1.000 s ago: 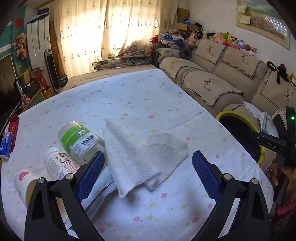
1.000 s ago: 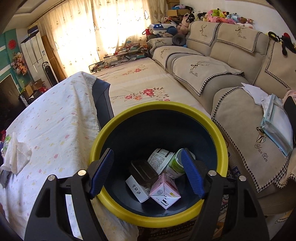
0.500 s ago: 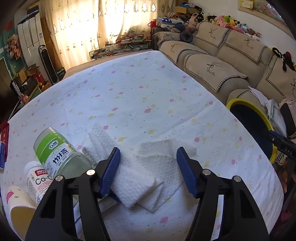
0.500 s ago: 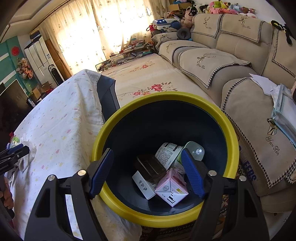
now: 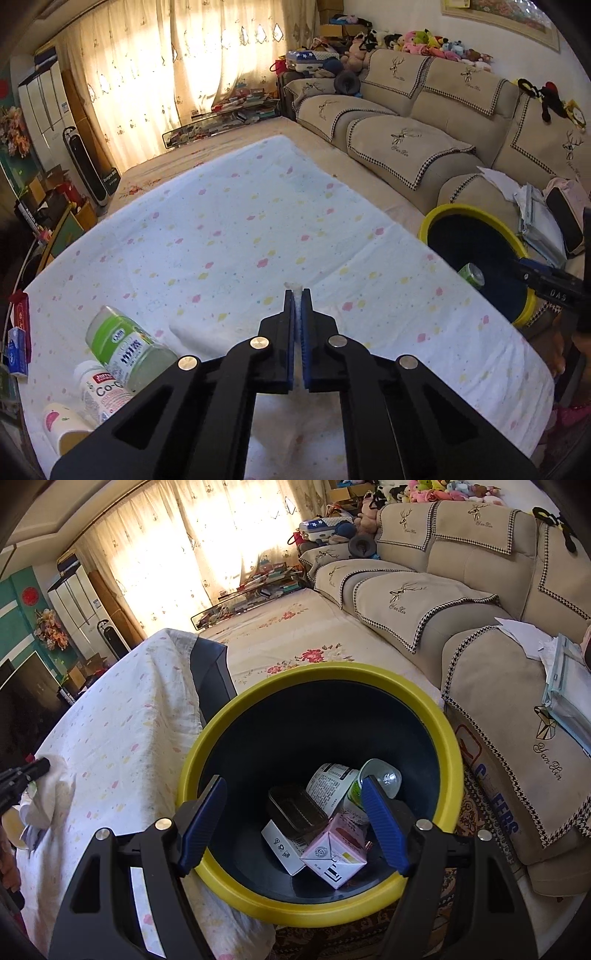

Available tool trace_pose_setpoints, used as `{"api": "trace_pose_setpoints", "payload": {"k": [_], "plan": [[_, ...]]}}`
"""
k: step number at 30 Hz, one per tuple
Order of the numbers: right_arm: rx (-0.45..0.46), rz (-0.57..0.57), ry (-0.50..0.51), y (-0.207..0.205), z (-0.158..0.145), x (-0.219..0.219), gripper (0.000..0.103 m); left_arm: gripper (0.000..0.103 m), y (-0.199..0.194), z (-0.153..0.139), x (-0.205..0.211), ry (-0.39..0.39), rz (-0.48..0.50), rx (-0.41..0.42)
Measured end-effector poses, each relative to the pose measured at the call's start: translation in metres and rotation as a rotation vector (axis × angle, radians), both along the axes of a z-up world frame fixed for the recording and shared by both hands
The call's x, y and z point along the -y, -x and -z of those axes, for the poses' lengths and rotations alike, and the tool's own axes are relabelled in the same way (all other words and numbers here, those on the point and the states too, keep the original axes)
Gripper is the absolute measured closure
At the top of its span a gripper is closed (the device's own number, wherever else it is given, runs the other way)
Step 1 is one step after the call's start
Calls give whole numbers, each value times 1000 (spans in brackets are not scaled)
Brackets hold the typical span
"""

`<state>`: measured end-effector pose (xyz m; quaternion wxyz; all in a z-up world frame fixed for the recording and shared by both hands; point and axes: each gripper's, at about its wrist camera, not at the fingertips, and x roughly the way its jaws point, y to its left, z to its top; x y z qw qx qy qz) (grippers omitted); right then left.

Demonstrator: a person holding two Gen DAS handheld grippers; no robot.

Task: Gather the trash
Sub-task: 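Reach the left gripper to the white wet wipe and grasp it, then carry the wet wipe over the bin and open the left gripper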

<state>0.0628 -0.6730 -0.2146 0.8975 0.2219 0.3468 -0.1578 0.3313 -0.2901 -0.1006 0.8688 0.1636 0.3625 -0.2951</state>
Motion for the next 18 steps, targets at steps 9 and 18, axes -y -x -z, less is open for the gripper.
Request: {"api": "trace_pose_setpoints", "payload": {"k": [9, 18], "plan": [[55, 19, -6, 26, -13, 11, 32, 99, 24, -91, 2, 127, 27, 63], [95, 61, -9, 56, -23, 32, 32, 99, 79, -138, 60, 153, 161, 123]]}}
